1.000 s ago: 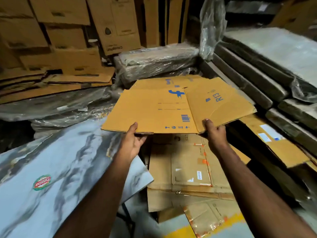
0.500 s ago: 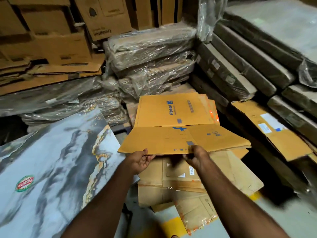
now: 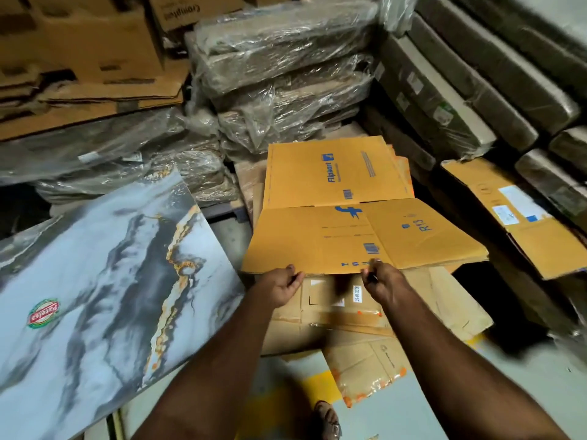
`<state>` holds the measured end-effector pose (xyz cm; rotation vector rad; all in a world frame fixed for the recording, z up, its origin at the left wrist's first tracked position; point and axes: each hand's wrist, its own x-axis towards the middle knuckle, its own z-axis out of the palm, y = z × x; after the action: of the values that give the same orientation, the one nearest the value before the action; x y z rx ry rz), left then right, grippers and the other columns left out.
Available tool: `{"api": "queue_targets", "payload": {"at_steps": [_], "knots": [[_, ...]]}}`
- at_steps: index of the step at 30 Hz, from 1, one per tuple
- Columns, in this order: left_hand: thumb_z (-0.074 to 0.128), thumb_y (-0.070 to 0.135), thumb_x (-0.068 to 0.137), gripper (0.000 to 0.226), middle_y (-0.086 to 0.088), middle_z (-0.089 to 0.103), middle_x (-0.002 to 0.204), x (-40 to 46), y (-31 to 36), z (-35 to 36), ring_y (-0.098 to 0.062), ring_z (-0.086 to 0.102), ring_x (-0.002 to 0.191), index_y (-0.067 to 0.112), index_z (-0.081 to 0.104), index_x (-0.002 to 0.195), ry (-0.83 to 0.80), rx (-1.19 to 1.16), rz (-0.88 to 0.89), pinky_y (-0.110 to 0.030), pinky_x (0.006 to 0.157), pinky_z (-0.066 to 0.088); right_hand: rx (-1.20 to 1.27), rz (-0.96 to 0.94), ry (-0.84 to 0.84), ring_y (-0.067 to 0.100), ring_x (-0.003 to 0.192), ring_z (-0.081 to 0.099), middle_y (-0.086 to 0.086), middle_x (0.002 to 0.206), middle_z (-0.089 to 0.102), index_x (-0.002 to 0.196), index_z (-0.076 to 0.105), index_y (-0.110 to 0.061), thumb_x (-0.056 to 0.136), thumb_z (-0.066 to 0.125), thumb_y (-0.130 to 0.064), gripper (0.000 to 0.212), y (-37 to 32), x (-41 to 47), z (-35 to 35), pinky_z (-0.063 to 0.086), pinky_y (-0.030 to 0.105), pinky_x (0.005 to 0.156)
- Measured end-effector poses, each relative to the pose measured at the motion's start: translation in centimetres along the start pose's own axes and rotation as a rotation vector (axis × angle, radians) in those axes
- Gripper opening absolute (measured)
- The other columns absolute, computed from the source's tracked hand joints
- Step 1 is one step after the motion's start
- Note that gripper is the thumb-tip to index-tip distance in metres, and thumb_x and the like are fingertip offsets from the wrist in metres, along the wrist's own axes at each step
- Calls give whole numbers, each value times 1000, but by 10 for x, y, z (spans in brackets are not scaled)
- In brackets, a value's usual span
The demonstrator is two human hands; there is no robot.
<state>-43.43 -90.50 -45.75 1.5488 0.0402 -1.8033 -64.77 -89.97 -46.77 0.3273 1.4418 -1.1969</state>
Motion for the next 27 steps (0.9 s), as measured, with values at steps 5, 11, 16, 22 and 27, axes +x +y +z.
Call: {"api": "queue_targets", "payload": {"at_steps": [5,11,16,22,27], "knots": [[36,-4,103,39,-24,47,135,7,-16,-10,-37,40,137,-11,34,141,-41,-87,-26,-37,109,41,-6,87,-56,31,127,53,22,141,46,125,51,-2,104,41,-3,23,3,10,-15,54,22,44],[43,11,104,32,-30,25,154,5,-32,-22,-35,31,143,-11,40,128,-149,-18,-125,-40,117,28,36,100,-102,19,78,54,14,104,53,97,54,-1,104,38,-5,17,26,14,-27,55,20,54],[48,13,103,46,-13,21,161,-2,-48,-12,-27,22,149,7,35,147,-194,113,-45,-42,116,26,86,84,-210,21,86,58,15,107,55,120,54,0,105,42,-14,23,19,18,-35,52,30,79],[49,12,103,60,-7,34,157,-4,-42,-26,-26,25,148,13,20,155,-224,411,40,-43,116,25,-197,0,-247,19,137,42,10,145,44,145,42,-14,105,39,-43,50,26,-2,-33,39,33,112],[52,17,101,38,-6,49,140,-36,-29,-52,-27,36,142,18,43,139,-307,444,146,-42,109,32,-245,-47,-285,24,114,53,16,123,52,125,50,-12,104,42,-45,39,61,-21,-20,42,37,105]]}}
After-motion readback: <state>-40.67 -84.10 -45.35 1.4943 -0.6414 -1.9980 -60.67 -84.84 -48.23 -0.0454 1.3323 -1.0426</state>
